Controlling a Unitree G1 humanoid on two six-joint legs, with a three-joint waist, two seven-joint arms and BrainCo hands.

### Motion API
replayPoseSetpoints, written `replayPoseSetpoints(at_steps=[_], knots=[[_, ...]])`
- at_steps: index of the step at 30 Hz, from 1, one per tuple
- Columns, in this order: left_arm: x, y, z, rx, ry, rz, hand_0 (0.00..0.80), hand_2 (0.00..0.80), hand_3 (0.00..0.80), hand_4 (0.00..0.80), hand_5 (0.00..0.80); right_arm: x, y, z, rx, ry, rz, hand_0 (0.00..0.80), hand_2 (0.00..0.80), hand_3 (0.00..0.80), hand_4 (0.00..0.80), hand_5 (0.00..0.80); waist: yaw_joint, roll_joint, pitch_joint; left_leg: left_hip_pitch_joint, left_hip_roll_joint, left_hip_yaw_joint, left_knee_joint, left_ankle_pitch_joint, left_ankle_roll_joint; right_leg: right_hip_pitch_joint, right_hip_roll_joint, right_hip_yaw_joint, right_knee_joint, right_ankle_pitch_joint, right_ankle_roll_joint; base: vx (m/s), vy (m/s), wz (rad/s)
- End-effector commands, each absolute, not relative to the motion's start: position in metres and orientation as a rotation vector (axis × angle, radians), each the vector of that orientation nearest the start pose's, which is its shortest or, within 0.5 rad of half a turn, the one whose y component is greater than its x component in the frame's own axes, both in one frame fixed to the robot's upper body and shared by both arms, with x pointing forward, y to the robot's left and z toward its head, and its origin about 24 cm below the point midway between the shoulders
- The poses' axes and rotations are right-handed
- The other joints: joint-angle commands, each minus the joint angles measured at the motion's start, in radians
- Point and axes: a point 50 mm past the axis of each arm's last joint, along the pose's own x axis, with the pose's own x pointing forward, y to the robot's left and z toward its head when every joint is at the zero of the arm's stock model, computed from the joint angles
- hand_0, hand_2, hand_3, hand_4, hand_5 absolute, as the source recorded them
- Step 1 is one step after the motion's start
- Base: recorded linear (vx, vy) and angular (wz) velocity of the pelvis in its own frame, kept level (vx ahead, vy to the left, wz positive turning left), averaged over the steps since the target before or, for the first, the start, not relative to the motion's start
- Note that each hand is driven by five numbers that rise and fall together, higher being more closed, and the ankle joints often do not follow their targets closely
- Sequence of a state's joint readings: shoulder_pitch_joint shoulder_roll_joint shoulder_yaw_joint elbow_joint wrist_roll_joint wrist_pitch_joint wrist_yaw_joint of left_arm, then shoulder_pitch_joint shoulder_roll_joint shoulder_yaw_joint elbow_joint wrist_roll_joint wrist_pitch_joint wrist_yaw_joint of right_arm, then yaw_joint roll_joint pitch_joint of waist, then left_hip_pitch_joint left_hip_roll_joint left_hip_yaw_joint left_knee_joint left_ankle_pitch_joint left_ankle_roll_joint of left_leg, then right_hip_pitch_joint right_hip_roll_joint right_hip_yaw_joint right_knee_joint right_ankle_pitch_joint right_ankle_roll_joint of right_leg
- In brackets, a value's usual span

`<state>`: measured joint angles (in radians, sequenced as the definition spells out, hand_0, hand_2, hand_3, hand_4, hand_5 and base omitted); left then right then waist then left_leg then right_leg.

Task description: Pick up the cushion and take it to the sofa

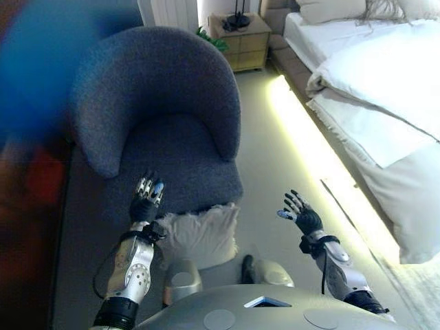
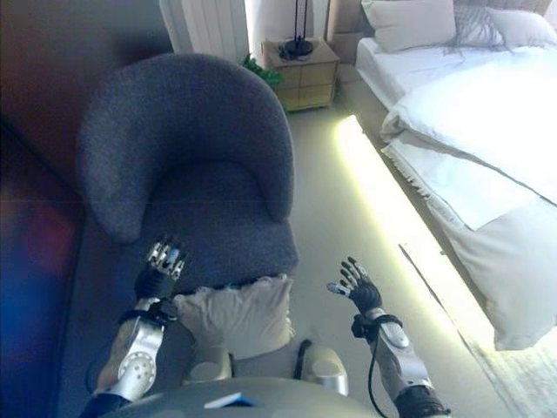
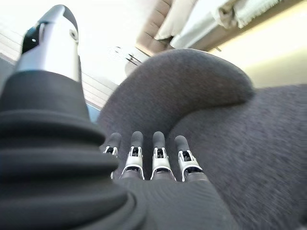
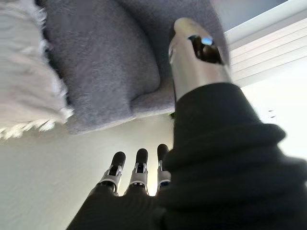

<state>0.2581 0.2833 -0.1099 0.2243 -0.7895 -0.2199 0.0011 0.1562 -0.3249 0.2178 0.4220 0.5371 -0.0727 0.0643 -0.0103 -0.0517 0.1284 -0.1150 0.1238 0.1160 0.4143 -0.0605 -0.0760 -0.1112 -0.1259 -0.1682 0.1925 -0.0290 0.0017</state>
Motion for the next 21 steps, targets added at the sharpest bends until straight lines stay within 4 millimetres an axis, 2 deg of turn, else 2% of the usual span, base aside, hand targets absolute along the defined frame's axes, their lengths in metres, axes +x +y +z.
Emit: replayPoseSetpoints(at_steps=[1,5,7,11,17,21], knots=[[0.198,0.214,-0.022,-0.35,0.195,0.108,0.0,0.0,0.0,0.0,0.0,0.208,-0.204,-0.058,0.095,0.441,-0.025,0.0,0.0,0.0,0.0,0.0,-0.006,0.011,0.032,0.066,0.019,0.059,-0.2,0.028,0.019,0.068,-0.044,0.022,-0.018,-0.01,0.07,0.07,0.171,0.1],[0.2,0.216,-0.036,-0.297,0.266,0.105,0.0,0.0,0.0,0.0,0.0,0.207,-0.202,-0.067,0.064,0.482,-0.024,0.0,0.0,0.0,0.0,0.0,-0.018,0.025,0.034,0.107,0.0,0.068,-0.228,-0.011,0.026,0.063,-0.08,0.018,0.002,-0.001,0.099,0.112,0.142,0.3],[0.203,0.217,-0.042,-0.271,0.292,0.105,0.0,0.0,0.0,0.0,0.0,0.208,-0.205,-0.07,0.048,0.49,-0.046,0.0,0.0,0.0,0.0,0.0,-0.011,0.025,0.047,0.084,-0.009,0.065,-0.181,-0.038,0.035,0.055,-0.113,0.007,0.008,0.005,0.116,0.066,0.084,0.22],[0.211,0.217,-0.045,-0.242,0.296,0.112,0.0,0.0,0.0,0.0,0.0,0.218,-0.207,-0.068,0.064,0.471,-0.066,0.0,0.0,0.0,0.0,0.0,0.008,0.021,0.081,0.019,-0.016,0.056,-0.102,-0.073,0.043,0.022,-0.145,0.004,0.034,0.011,0.129,-0.005,0.046,0.08],[0.225,0.22,-0.043,-0.19,0.285,0.132,0.0,0.0,0.0,0.0,0.0,0.236,-0.204,-0.056,0.03,0.419,-0.032,0.0,0.0,0.0,0.0,0.0,0.03,0.011,0.148,-0.123,-0.001,0.04,0.043,-0.113,0.044,-0.07,-0.173,0.007,0.1,0.019,0.126,-0.083,0.018,0.04],[0.254,0.216,-0.027,-0.154,0.201,0.095,0.0,0.0,0.0,0.0,0.0,0.271,-0.203,-0.028,-0.025,0.314,0.015,0.0,0.0,0.0,0.0,0.0,0.048,0.024,0.238,-0.315,0.037,0.053,0.188,-0.144,0.05,-0.26,-0.213,-0.007,0.278,-0.004,0.115,-0.317,0.052,-0.08]])
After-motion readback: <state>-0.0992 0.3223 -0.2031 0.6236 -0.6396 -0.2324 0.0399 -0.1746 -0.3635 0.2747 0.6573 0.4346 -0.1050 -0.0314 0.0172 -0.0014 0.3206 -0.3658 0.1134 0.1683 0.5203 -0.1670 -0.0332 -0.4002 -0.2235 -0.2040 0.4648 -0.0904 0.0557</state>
